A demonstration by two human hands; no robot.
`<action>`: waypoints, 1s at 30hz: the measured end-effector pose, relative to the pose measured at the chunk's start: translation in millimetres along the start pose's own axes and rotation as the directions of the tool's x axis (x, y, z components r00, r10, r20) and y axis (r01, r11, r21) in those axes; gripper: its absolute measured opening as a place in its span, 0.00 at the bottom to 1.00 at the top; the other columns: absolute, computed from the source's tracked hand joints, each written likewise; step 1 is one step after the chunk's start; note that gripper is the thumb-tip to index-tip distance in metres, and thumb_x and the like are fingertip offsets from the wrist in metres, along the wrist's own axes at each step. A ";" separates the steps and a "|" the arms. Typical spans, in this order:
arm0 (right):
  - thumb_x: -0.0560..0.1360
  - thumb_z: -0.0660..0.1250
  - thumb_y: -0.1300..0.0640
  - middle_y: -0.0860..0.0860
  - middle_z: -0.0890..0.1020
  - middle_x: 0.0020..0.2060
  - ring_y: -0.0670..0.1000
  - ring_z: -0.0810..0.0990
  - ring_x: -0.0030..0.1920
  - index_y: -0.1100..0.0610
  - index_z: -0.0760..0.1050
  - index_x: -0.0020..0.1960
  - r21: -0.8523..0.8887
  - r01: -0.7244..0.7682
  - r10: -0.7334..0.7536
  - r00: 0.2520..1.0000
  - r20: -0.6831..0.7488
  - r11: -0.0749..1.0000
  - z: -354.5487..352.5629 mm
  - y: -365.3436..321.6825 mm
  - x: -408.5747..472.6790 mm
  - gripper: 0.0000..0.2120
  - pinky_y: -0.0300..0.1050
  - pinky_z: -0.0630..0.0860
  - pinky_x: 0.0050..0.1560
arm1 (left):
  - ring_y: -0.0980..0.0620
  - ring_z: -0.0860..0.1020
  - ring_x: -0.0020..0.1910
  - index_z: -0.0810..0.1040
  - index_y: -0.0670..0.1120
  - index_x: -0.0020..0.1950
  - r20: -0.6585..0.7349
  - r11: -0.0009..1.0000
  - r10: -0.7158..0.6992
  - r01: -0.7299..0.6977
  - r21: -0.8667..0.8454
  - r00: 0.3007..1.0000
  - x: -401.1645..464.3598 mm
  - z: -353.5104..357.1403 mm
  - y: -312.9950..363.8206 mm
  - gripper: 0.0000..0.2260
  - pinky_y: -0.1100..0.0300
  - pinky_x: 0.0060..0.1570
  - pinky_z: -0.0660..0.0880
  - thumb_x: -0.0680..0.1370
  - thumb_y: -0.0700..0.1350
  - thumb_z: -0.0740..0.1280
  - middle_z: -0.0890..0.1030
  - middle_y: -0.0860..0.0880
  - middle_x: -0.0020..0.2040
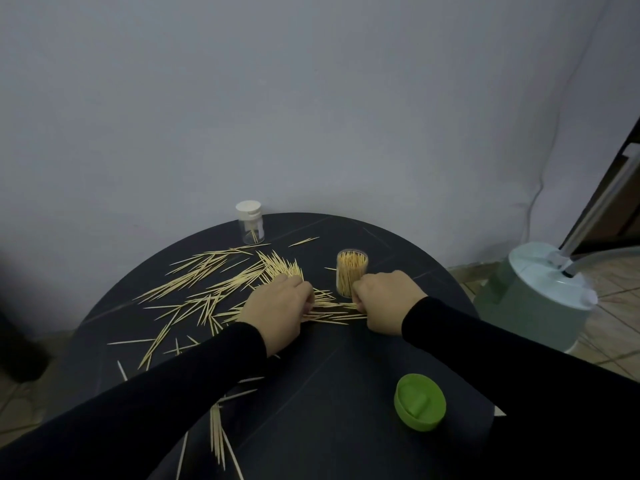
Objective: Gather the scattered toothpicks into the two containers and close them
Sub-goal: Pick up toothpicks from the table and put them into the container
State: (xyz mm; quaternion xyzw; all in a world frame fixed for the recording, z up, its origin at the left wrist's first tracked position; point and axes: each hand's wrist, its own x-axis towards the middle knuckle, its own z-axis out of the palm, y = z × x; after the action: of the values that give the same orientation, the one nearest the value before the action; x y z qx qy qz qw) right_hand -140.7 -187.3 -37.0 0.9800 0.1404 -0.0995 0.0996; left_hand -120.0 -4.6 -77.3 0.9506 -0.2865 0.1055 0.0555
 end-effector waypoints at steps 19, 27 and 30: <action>0.79 0.63 0.53 0.50 0.80 0.50 0.51 0.78 0.51 0.52 0.75 0.58 0.123 -0.079 0.096 0.985 -0.143 0.989 -8.2 4.8 -0.1 0.09 0.48 0.70 0.60 | 0.60 0.73 0.44 0.74 0.52 0.50 0.040 0.792 -0.288 0.262 -0.551 0.957 15.2 -16.2 4.6 0.02 0.66 0.45 0.68 0.80 0.45 0.62 0.75 0.57 0.45; 0.79 0.63 0.52 0.50 0.80 0.53 0.50 0.78 0.53 0.52 0.77 0.59 0.265 -0.083 0.127 0.980 -0.154 0.961 -11.9 7.6 4.2 0.10 0.48 0.73 0.61 | 0.60 0.73 0.41 0.75 0.50 0.53 0.033 0.647 -0.360 0.275 -0.711 0.932 30.0 -20.4 4.7 0.03 0.69 0.37 0.68 0.80 0.45 0.62 0.76 0.56 0.43; 0.78 0.64 0.55 0.48 0.80 0.49 0.49 0.79 0.51 0.50 0.78 0.52 0.635 0.012 0.212 0.938 -0.275 0.772 -13.0 8.2 7.5 0.05 0.44 0.77 0.54 | 0.56 0.76 0.46 0.77 0.47 0.56 0.033 0.437 -0.427 0.238 -0.867 0.904 38.0 -18.9 4.4 0.07 0.66 0.42 0.71 0.80 0.45 0.62 0.78 0.51 0.48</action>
State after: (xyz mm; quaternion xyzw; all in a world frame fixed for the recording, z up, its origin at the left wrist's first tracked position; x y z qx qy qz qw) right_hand -129.1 -190.3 -24.9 0.9653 0.0605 0.0314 -0.2523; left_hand -94.7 -25.3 -49.9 0.8197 -0.1005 0.0279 0.5632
